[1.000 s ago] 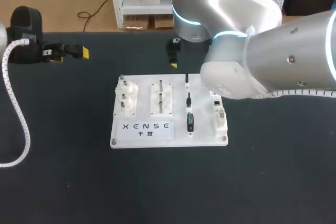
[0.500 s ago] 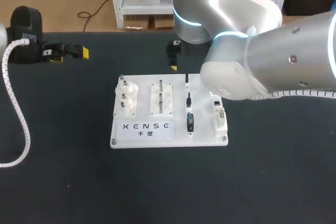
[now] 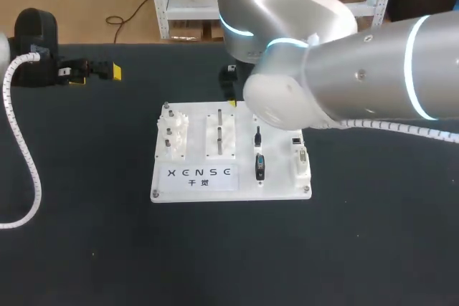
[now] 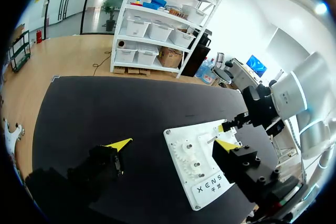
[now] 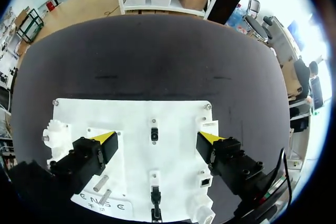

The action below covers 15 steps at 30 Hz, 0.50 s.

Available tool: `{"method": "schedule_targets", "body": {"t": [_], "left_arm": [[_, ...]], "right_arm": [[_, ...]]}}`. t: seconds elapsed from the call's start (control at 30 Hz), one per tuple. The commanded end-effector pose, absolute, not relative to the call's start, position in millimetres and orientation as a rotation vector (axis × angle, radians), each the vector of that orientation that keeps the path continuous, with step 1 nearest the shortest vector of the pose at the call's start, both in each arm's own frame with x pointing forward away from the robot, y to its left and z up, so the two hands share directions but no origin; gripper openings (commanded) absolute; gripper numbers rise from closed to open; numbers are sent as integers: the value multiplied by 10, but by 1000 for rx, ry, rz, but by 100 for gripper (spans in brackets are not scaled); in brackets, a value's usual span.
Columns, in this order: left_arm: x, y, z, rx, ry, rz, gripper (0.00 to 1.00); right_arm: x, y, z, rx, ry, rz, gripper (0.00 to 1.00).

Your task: Insert the USB connector, Ethernet cable, and multi-pin plug into their matching sockets one by one.

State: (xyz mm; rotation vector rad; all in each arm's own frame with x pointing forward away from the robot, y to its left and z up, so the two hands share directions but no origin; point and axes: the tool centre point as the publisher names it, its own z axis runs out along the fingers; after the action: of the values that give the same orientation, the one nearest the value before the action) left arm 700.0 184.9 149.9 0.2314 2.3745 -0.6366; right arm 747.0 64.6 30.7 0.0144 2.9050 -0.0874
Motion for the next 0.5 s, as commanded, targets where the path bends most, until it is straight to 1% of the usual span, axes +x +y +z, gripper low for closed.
{"method": "schedule_targets", "body": {"t": [0.03,0.13,0.17,0.23,0.3,0.33,0.37,0.4,0.5], "left_arm": [[7000,1849,1499,231,2374,-637,100],[7000,1849,1499,231,2374,-637,100],[7000,1849,1499,231,2374,-637,100],[7000,1849,1499,231,2374,-637,100],[7000,1849,1499,231,2374,-637,100],[7000,1849,1499,231,2374,-637,100],[7000,1849,1499,231,2374,-637,100],[7000,1849,1499,231,2374,-637,100],[7000,1849,1499,231,2374,-637,100]], "right_arm": [[7528,670,257,14,2925,-91,100],[7516,674,232,29,2935,-89,99],[7513,674,219,38,2939,-88,95],[7510,672,204,48,2941,-83,89],[7508,660,169,63,2949,-80,77],[7516,652,151,71,2954,-78,76],[7518,651,146,75,2955,-77,69],[7521,645,138,79,2958,-77,57],[7532,635,124,84,2963,-69,46]]}}
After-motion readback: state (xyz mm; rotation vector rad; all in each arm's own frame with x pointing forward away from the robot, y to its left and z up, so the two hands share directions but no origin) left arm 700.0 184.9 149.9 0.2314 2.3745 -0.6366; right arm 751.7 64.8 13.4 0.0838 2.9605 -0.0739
